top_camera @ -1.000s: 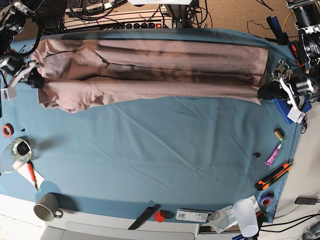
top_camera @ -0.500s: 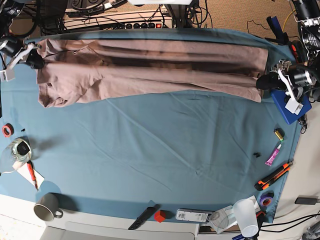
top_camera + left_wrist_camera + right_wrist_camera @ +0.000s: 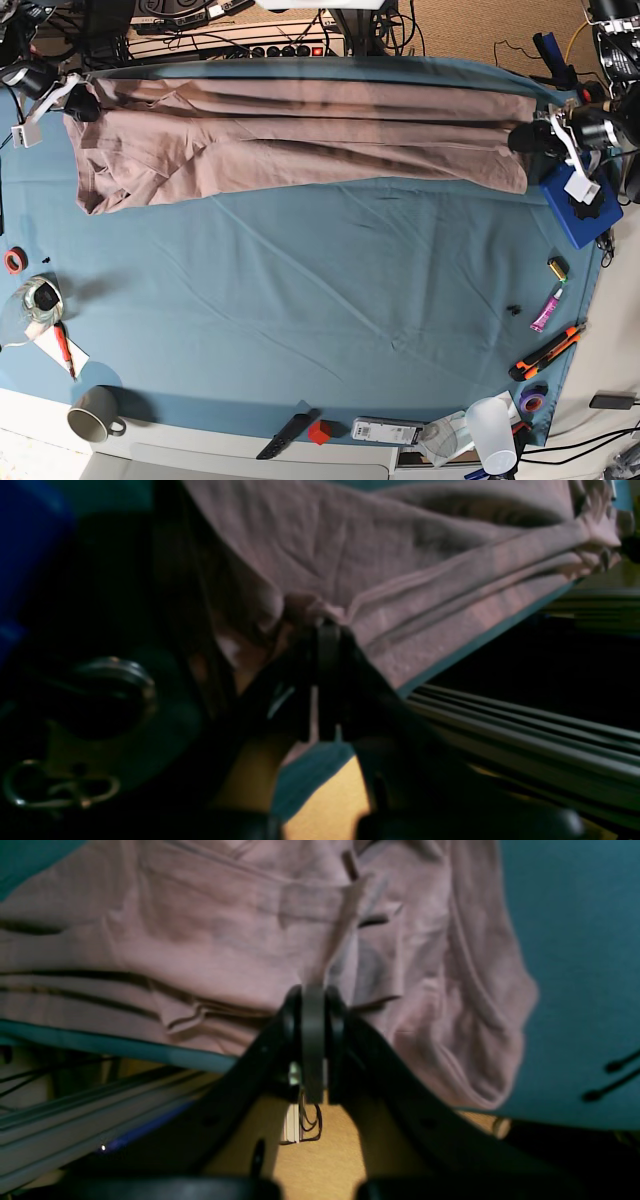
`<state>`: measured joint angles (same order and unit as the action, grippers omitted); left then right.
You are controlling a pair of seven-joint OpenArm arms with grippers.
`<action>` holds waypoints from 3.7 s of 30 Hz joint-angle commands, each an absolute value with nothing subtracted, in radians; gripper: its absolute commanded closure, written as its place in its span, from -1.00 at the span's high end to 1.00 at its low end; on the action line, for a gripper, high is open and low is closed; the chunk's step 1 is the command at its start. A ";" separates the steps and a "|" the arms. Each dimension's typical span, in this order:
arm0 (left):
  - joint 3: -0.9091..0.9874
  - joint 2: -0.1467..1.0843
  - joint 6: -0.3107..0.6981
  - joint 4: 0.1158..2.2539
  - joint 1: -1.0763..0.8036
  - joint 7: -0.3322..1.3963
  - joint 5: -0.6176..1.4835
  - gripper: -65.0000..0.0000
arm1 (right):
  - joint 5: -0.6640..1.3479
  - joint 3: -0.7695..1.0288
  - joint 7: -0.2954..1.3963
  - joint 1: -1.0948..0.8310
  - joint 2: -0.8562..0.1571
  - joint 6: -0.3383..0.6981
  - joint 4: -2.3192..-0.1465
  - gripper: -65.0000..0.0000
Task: Fold the T-shirt properly
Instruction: 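Lift the hem with both grippers and fold it over toward the collar, then lower the folded edge and open both grippers, then grasp the shirt end with the left gripper and fold it toward the right gripper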
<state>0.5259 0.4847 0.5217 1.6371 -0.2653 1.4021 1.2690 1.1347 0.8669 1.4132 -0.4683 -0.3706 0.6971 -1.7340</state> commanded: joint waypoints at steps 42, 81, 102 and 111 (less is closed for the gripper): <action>0.716 0.364 0.572 1.738 -0.302 1.396 1.201 0.00 | 1.241 0.879 1.396 -0.465 -0.385 0.698 -1.748 -0.51; 0.426 0.233 0.448 1.731 -0.302 1.272 0.672 -0.02 | 1.241 0.879 1.396 -0.465 -0.428 0.698 -1.748 -0.51; 0.424 0.278 0.381 1.861 -0.299 1.278 0.695 -1.00 | 1.241 0.879 1.396 -0.465 -0.443 0.698 -1.748 -0.51; 0.424 0.277 0.392 2.035 -0.299 1.242 0.727 -1.00 | 1.241 0.879 1.396 -0.462 -0.443 0.698 -1.748 -0.51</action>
